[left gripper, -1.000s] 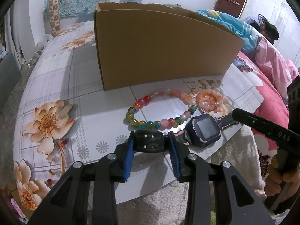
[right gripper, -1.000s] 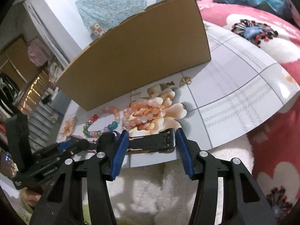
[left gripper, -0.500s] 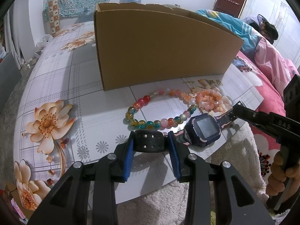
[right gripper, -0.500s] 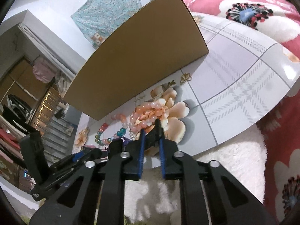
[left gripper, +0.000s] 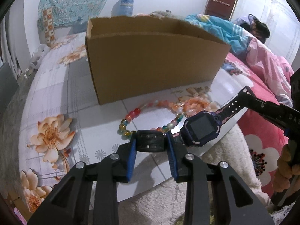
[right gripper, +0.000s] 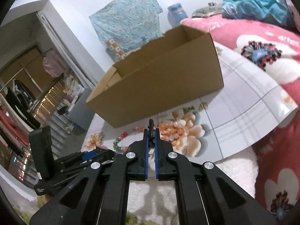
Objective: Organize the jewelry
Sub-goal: 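Lift the black smartwatch with both tools and carry it into the cardboard box, then open the right tool to release the smartwatch onto the box floor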
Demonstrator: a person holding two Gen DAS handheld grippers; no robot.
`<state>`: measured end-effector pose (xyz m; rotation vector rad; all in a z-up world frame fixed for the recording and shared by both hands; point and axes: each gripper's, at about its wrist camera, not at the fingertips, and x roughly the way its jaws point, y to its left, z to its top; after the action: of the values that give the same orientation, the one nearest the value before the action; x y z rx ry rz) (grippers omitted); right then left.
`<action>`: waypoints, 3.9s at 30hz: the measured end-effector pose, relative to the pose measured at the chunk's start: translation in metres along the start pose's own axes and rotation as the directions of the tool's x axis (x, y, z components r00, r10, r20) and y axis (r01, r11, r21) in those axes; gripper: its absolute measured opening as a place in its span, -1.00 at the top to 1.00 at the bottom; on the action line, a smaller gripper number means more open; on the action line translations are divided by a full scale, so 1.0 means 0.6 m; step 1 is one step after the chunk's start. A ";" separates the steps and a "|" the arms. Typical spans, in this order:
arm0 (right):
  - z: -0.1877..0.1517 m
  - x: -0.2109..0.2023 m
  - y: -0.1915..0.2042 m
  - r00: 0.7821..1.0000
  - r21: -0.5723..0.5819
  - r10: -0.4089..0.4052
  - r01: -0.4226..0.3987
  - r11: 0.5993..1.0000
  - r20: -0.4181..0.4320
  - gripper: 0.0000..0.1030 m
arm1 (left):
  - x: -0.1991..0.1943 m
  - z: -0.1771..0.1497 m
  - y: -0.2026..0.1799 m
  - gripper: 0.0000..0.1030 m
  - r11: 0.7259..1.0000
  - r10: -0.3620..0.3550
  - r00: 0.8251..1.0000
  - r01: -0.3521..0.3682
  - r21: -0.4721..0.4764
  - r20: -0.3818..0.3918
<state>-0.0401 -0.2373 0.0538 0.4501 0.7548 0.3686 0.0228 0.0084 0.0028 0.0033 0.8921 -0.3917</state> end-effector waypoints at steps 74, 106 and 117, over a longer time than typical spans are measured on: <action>0.300 0.183 0.124 0.962 -0.448 -0.157 0.041 0.893 -0.225 -0.09 | -0.036 0.070 0.191 -0.88 0.968 0.157 0.987 -0.151 -0.202 0.013; 0.264 0.571 0.114 0.762 -0.812 -0.408 -0.254 0.526 -0.503 0.09 | 0.041 0.036 0.221 -0.88 0.955 0.186 0.982 -0.191 -0.227 -0.044; 0.265 0.527 0.120 0.776 -0.889 -0.496 -0.178 0.423 -0.391 0.04 | 0.051 0.034 0.223 -0.88 0.958 0.173 0.984 -0.179 -0.225 -0.050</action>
<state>0.2761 -0.0680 0.0131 -0.8724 1.0999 0.6851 0.0999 0.1194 -0.0287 -0.1234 0.9541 -0.1210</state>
